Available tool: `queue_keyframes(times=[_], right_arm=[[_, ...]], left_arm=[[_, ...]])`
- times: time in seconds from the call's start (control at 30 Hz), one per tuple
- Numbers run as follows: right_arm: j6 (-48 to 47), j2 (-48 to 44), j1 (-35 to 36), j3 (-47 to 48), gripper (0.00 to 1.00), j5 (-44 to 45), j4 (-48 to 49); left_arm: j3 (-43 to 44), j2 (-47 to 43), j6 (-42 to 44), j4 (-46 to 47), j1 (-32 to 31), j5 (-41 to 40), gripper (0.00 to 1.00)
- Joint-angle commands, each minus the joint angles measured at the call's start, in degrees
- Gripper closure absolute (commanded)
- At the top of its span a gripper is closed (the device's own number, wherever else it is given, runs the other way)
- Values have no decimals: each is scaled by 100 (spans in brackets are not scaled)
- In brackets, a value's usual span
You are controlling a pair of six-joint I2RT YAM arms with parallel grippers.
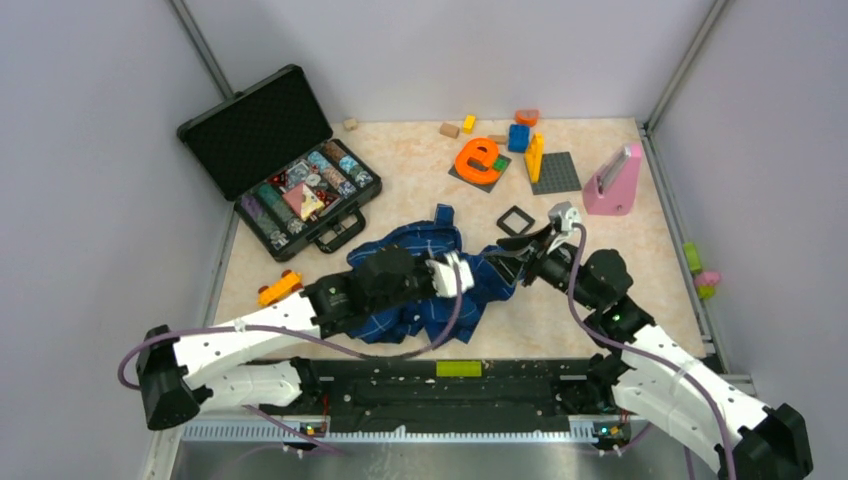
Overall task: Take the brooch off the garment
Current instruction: Remove the brooch from the clothes.
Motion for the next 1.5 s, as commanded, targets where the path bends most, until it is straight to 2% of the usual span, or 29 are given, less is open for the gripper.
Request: queue_keyframes(times=[0.0, 0.13, 0.23, 0.33, 0.63, 0.97, 1.03, 1.17, 1.3, 1.33, 1.37, 1.43, 1.47], right_arm=[[9, 135, -56, -318, 46, -1499, 1389], [169, 563, -56, -306, 47, -2242, 2142], [363, 914, -47, -278, 54, -2405, 2764], [544, 1177, -19, -217, 55, -2493, 3328], [237, 1645, 426, 238, 48, -2390, 3415], [380, 2289, 756, 505, 51, -2532, 3884], [453, 2386, 776, 553, 55, -2574, 3893], [660, 2491, 788, 507, 87, -2593, 4237], [898, 2525, 788, 456, 100, -2488, 4511], [881, 2518, 788, 466, 100, -2429, 4439], [861, 2516, 783, 489, 100, -2367, 4286], [809, 2508, 768, 564, 100, -2286, 3954], [805, 2512, 757, 592, 100, -2241, 3864]], left_arm=[[190, -611, -1957, 754, 894, 1023, 100], [-270, -1061, -2680, 1392, 1260, 1701, 100], [-464, -1303, -3040, 1690, 1413, 2141, 100], [-608, -1474, -3296, 1918, 1527, 2543, 100], [-874, -1684, -3824, 2514, 1874, 3343, 100], [-1105, -1835, -4129, 3167, 1965, 3970, 100], [-1126, -1854, -4159, 3213, 1978, 3979, 100], [-1218, -1857, -4235, 3347, 2008, 4044, 100], [-1252, -1851, -4238, 3286, 2028, 3959, 100], [-1239, -1852, -4226, 3197, 2036, 3898, 99], [-1211, -1868, -4218, 3076, 2041, 3815, 92], [-1148, -1923, -4179, 2851, 2047, 3672, 70], [-1131, -1960, -4173, 2763, 2058, 3568, 65]])
